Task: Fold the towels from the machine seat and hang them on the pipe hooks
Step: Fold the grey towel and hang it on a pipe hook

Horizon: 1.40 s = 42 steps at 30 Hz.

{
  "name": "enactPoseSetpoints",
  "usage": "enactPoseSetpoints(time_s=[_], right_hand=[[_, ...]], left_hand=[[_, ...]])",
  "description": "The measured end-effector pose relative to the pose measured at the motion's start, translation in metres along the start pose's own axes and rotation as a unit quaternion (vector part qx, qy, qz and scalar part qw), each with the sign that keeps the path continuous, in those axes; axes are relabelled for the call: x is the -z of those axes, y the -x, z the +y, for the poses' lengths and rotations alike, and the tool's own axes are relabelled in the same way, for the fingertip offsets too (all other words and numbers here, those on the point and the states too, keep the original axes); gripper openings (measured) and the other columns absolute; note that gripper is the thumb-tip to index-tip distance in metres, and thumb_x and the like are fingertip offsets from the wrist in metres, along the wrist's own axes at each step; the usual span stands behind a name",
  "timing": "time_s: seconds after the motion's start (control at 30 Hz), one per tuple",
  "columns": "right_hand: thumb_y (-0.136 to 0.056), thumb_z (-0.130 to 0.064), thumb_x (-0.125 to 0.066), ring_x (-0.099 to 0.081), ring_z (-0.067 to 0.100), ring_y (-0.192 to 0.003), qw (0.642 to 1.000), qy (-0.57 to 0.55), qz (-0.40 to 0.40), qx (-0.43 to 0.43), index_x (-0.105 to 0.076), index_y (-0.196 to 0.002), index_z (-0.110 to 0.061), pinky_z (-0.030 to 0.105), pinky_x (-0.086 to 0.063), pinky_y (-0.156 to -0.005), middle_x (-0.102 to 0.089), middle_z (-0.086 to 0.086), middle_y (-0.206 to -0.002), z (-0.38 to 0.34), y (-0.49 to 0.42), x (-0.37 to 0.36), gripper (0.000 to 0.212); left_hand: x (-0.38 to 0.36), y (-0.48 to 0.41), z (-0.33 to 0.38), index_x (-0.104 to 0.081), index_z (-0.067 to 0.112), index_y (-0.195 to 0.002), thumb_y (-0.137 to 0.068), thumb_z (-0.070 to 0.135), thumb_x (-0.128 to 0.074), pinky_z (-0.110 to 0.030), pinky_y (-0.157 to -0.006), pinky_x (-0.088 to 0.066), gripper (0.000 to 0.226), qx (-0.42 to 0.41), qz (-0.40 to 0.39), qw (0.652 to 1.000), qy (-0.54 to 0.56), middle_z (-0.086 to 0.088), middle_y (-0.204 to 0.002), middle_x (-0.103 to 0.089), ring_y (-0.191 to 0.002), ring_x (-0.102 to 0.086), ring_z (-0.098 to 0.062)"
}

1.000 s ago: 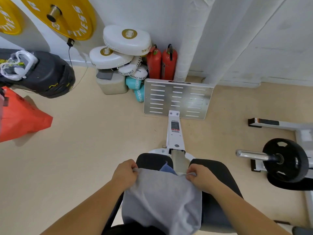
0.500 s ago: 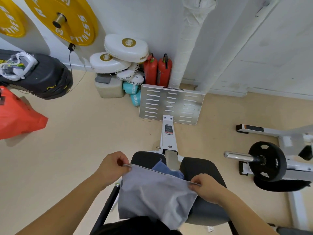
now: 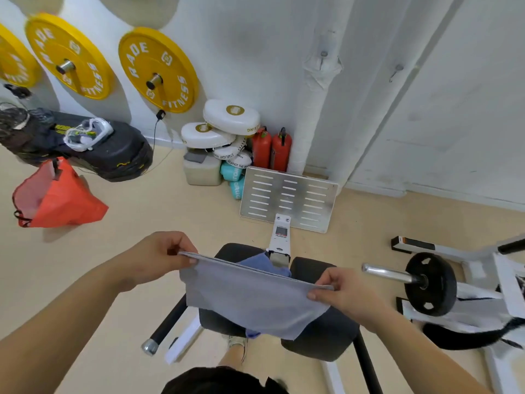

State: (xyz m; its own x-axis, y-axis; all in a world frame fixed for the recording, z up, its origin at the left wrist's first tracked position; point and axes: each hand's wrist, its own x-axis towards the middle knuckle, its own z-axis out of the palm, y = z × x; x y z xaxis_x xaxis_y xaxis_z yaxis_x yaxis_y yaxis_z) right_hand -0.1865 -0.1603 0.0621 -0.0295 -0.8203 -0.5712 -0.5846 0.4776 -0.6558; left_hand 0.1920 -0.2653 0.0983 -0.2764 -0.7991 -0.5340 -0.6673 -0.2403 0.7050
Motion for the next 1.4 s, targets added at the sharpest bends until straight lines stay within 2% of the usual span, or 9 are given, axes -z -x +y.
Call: enactPoseSetpoints(time_s=[0.23, 0.47, 0.67, 0.9, 1.03, 1.1, 1.2, 1.3, 1.4], right_hand=[[-0.065, -0.029, -0.095, -0.054, 0.017, -0.065, 0.996, -0.038, 0.062, 0.049, -0.065, -0.076, -0.009, 0.029, -0.046, -0.06, -0.061, 0.005, -0.066, 0.002, 0.048, 0.023, 0.038], [-0.095, -0.023, -0.069, -0.073, 0.017, -0.093, 0.994, -0.07, -0.002, 0.079, -0.079, -0.093, -0.02, 0.037, -0.059, -0.095, -0.077, 0.002, -0.092, 0.013, 0.07, 0.027, 0.01], [-0.089, -0.024, -0.078, -0.066, 0.018, -0.074, 0.978, -0.127, 0.146, 0.083, -0.082, -0.083, -0.024, 0.022, -0.053, -0.061, -0.077, -0.004, -0.079, -0.013, 0.063, 0.046, 0.006], [-0.091, -0.026, -0.075, -0.068, 0.015, -0.076, 0.948, -0.121, 0.248, 0.16, -0.082, -0.094, -0.035, 0.027, -0.053, -0.073, -0.077, -0.021, -0.084, -0.047, 0.065, 0.067, 0.011], [-0.095, -0.018, -0.069, -0.055, 0.007, -0.053, 0.964, -0.077, 0.216, 0.134, -0.079, -0.097, -0.039, 0.016, -0.047, -0.054, -0.074, -0.014, -0.072, -0.022, 0.065, 0.04, 0.023], [-0.096, -0.014, -0.068, -0.063, 0.006, -0.063, 0.975, -0.065, 0.191, 0.094, -0.078, -0.095, -0.039, 0.011, -0.046, -0.057, -0.076, -0.011, -0.079, -0.001, 0.063, 0.016, 0.027], [-0.095, -0.023, -0.069, -0.07, 0.014, -0.084, 0.991, -0.021, 0.132, 0.029, -0.079, -0.097, -0.038, 0.023, -0.057, -0.078, -0.078, -0.012, -0.088, 0.027, 0.059, -0.019, 0.019], [-0.098, -0.024, -0.065, -0.06, 0.0, -0.086, 0.998, 0.035, 0.054, -0.023, -0.075, -0.103, -0.032, 0.008, -0.043, -0.07, -0.071, -0.015, -0.096, 0.049, 0.061, -0.048, 0.013], [-0.1, -0.026, -0.061, -0.062, 0.008, -0.091, 0.996, 0.078, -0.01, -0.047, -0.072, -0.1, -0.028, 0.012, -0.048, -0.073, -0.071, -0.008, -0.097, 0.066, 0.057, -0.07, 0.011]], left_hand=[[-0.019, 0.05, 0.015, -0.075, 0.021, -0.081, -0.087, 0.012, -0.077, -0.03, -0.075, -0.048, 0.011, -0.051, 0.031, 0.998, 0.01, -0.004, -0.086, -0.074, -0.079, -0.062, -0.013], [-0.03, 0.057, 0.032, -0.074, 0.014, -0.087, -0.089, 0.006, -0.073, -0.033, -0.078, -0.049, 0.008, -0.103, 0.174, 0.975, 0.096, -0.004, -0.087, -0.078, -0.081, -0.066, -0.015], [-0.021, 0.041, 0.054, -0.078, 0.015, -0.087, -0.086, 0.007, -0.078, -0.024, -0.061, -0.049, 0.008, -0.114, 0.249, 0.956, 0.107, -0.004, -0.079, -0.076, -0.063, -0.06, -0.005], [0.007, 0.038, 0.062, -0.077, 0.013, -0.09, -0.085, 0.0, -0.076, -0.039, -0.083, -0.058, 0.014, -0.14, 0.237, 0.951, 0.144, -0.01, -0.087, -0.079, -0.082, -0.071, -0.022], [-0.018, 0.048, 0.032, -0.076, 0.013, -0.086, -0.084, -0.001, -0.077, -0.017, -0.073, -0.053, 0.013, -0.116, 0.211, 0.967, 0.085, -0.002, -0.081, -0.078, -0.074, -0.068, -0.008], [-0.037, 0.052, 0.011, -0.076, 0.014, -0.081, -0.083, 0.003, -0.077, -0.012, -0.066, -0.05, 0.011, -0.097, 0.196, 0.975, 0.045, 0.003, -0.077, -0.077, -0.067, -0.065, -0.001], [-0.064, 0.056, -0.03, -0.074, 0.017, -0.074, -0.083, 0.005, -0.072, -0.024, -0.07, -0.053, 0.015, -0.037, 0.155, 0.987, 0.025, 0.004, -0.077, -0.075, -0.071, -0.067, -0.011], [-0.092, 0.063, -0.066, -0.073, 0.016, -0.074, -0.084, 0.005, -0.065, -0.023, -0.065, -0.048, 0.017, 0.015, 0.118, 0.993, 0.013, 0.007, -0.07, -0.07, -0.067, -0.061, -0.015], [-0.109, 0.066, -0.09, -0.07, 0.005, -0.081, -0.087, 0.003, -0.059, -0.017, -0.048, -0.038, 0.013, 0.047, 0.104, 0.993, 0.02, 0.01, -0.063, -0.06, -0.057, -0.047, -0.011]])
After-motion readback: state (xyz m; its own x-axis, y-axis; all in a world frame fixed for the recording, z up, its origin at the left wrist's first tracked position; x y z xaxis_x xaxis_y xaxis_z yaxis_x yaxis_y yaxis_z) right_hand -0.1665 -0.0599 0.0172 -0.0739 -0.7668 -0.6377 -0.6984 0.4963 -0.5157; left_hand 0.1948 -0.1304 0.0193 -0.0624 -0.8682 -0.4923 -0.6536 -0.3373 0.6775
